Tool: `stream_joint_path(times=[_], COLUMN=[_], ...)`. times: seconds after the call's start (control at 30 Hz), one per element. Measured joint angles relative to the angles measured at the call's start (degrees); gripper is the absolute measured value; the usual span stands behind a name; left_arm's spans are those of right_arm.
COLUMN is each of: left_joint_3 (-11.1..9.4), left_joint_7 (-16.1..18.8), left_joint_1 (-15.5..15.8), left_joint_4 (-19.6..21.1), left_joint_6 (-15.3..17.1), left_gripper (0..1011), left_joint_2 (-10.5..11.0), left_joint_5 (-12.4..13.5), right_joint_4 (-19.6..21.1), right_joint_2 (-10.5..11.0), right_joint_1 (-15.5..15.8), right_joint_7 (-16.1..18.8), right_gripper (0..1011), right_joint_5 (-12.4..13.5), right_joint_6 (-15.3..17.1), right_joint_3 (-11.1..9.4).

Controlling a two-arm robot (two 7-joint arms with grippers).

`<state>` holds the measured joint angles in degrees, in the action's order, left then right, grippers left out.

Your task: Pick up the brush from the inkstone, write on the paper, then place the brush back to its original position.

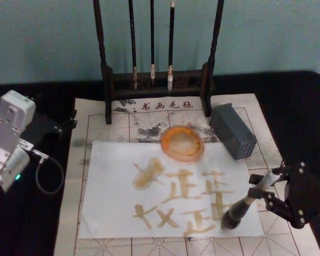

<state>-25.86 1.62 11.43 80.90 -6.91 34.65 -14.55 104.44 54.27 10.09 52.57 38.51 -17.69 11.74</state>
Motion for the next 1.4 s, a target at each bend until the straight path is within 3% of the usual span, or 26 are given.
stream_joint_path(times=[0.37,0.67,1.0,1.4], left_joint_3=[0.0,0.0,0.0,0.0], left_joint_7=[0.0,0.0,0.0,0.0], left_joint_1=[0.0,0.0,0.0,0.0], left_joint_4=[0.0,0.0,0.0,0.0], left_joint_6=[0.0,0.0,0.0,0.0], left_gripper=[1001,1001,1001,1001], left_joint_2=[0.0,0.0,0.0,0.0], left_joint_5=[0.0,0.0,0.0,0.0], right_joint_4=[0.2,-0.4,-2.0,-5.3], right_joint_2=[0.7,-0.2,-2.8,-8.1], right_joint_1=[0.0,-1.1,-3.8,-9.2], right_joint_7=[1.5,0.5,-1.9,-5.8], right_gripper=[197,197,197,197], right_joint_5=[2.2,2.9,4.8,10.1], right_joint_6=[0.1,0.6,2.1,7.6], right_joint_3=[0.0,-0.2,-0.8,-0.1])
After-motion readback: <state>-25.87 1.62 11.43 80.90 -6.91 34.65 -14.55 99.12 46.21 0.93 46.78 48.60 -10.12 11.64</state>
